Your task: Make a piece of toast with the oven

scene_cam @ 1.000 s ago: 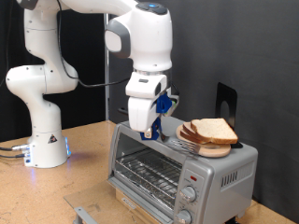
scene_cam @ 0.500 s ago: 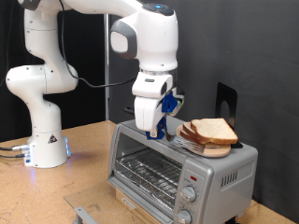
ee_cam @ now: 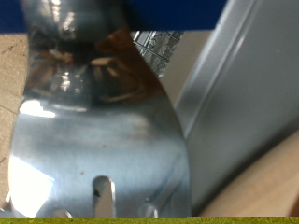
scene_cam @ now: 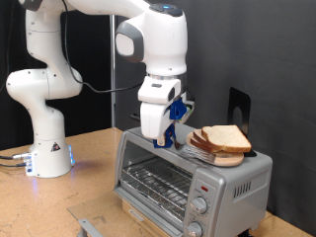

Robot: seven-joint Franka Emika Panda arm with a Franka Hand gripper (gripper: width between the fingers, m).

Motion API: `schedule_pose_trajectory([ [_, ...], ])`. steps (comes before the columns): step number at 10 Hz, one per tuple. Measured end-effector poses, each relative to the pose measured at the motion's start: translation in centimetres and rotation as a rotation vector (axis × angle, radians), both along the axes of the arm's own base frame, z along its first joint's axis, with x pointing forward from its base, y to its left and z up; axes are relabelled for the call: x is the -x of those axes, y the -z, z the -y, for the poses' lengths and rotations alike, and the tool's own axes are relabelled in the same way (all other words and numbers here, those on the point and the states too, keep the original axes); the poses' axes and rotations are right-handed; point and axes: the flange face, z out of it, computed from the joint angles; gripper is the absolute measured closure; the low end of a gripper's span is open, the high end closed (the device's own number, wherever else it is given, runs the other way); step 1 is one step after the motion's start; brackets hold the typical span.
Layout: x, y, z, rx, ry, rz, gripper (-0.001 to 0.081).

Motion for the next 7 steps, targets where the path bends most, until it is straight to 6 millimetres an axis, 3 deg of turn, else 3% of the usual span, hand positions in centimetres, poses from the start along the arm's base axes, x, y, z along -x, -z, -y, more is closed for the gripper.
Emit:
schedule_pose_trajectory([
  [3,-0.08,0.03,0.79,0.001,0.018,0.000,0.0315],
  [7,0.06,-0.28,0.17,-0.001,0.000,0.003,0.0315],
])
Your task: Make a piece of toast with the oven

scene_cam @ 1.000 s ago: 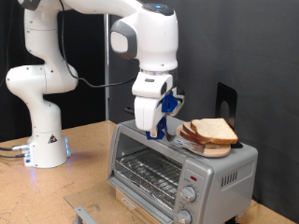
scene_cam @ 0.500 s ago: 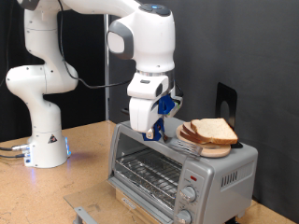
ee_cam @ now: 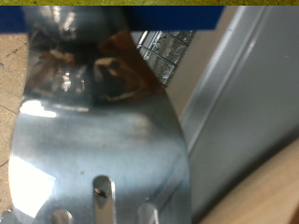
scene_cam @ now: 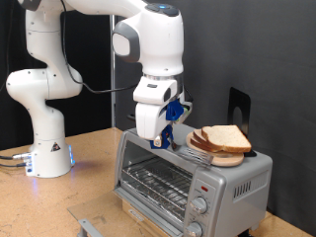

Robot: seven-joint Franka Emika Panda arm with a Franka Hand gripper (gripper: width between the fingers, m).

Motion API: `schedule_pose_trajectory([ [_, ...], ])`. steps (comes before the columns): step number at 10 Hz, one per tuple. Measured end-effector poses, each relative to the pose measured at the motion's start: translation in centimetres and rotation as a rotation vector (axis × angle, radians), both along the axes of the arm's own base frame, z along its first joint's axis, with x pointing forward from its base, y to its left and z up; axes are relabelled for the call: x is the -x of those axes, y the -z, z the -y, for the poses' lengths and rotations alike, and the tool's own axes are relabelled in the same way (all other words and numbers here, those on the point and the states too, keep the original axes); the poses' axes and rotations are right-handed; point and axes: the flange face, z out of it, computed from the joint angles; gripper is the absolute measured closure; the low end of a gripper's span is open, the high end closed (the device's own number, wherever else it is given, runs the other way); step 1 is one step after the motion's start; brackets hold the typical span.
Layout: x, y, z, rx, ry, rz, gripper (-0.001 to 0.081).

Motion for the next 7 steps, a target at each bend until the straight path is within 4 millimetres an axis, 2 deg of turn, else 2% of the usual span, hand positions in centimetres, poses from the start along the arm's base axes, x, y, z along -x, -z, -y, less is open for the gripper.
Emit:
schedule_pose_trajectory([
  [3,0.4,-0.7,-1.1,-0.014,-0.031,0.010,0.0315],
  [7,1.4,-2.5,-1.4,-0.041,-0.043,0.031,0.0315],
])
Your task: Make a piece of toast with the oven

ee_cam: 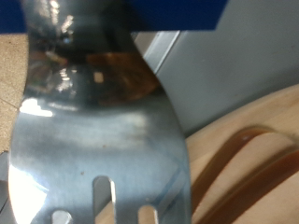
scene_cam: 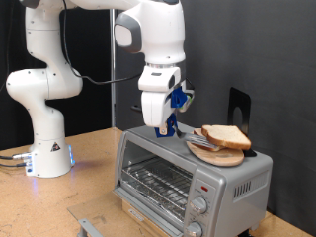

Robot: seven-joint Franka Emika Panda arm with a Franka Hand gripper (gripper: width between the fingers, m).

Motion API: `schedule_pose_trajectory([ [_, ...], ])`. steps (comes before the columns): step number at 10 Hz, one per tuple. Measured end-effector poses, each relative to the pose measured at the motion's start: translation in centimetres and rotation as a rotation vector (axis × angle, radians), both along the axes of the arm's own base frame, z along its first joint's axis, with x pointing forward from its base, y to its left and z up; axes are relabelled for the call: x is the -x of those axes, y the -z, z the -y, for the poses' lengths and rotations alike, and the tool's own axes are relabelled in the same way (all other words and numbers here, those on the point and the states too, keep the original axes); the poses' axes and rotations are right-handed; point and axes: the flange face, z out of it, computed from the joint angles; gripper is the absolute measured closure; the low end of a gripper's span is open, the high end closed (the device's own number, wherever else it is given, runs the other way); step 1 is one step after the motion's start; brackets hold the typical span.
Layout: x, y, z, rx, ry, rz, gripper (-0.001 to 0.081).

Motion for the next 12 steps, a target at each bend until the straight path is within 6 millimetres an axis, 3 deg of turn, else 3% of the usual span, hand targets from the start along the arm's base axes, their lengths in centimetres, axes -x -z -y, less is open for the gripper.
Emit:
schedule_pose_trajectory([
  [4,0.60,-0.74,0.00,0.005,-0.002,-0.009,0.0315],
  [12,1.07,-0.01,-0.50,0.009,-0.002,-0.039,0.0315],
])
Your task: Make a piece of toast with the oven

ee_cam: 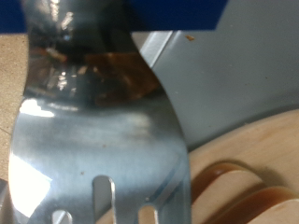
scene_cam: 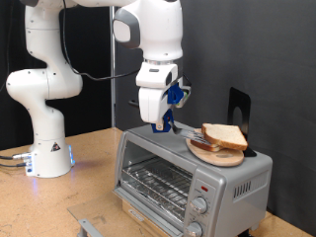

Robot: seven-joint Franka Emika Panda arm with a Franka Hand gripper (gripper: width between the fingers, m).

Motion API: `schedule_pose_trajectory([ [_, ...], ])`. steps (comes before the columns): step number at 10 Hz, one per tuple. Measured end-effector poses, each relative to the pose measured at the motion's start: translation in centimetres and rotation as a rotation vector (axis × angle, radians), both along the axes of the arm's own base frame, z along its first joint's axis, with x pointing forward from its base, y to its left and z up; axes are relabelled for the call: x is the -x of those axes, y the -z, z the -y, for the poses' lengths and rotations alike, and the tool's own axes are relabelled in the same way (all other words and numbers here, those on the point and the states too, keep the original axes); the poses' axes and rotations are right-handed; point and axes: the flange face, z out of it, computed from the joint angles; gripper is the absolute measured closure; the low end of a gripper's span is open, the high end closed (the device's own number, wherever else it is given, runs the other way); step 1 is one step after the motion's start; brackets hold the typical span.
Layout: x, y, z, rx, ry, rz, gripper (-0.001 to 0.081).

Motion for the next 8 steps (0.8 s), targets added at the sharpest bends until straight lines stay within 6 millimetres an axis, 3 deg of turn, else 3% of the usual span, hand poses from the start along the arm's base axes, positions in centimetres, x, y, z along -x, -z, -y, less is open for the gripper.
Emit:
schedule_pose_trajectory([
  [8,-0.3,1.1,-4.1,0.001,0.025,-0.031,0.0315],
])
